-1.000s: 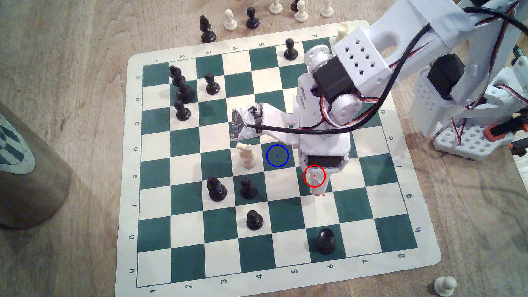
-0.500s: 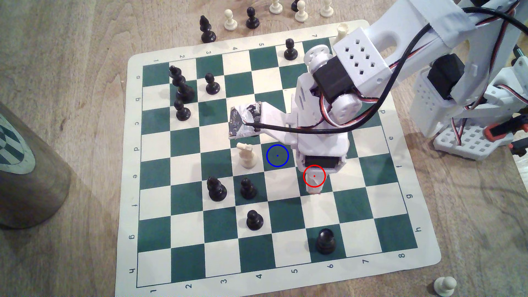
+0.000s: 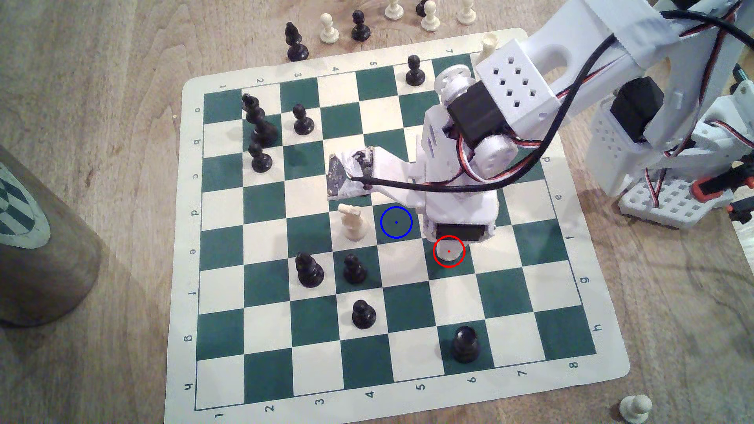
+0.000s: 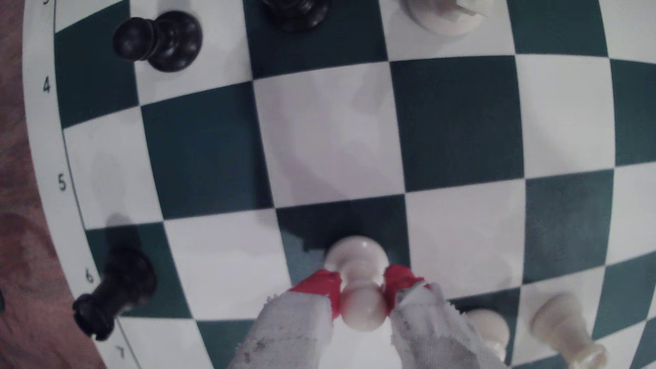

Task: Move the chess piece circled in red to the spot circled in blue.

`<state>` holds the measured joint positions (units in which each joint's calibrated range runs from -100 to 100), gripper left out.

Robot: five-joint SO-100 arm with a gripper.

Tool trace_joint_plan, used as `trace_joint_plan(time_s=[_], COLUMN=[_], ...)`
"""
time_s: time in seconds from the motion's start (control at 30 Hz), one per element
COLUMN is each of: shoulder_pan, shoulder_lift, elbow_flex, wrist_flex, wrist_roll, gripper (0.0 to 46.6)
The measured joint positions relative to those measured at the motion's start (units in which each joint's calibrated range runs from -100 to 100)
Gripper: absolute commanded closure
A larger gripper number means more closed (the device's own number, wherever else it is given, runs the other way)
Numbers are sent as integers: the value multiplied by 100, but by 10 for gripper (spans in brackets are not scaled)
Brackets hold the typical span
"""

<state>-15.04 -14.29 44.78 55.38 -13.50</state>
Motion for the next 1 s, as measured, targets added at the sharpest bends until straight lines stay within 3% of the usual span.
trace_joint_plan(time_s=[0.33,0.53,1.0], shoulder_pan=[-192,-74,605], shoulder_lift=[-1098,-1106,620], elbow_flex=[-696,-1365,-1925], wrist_flex=[797,964,614], wrist_roll=[-107,-112,93], gripper=[464,464,464])
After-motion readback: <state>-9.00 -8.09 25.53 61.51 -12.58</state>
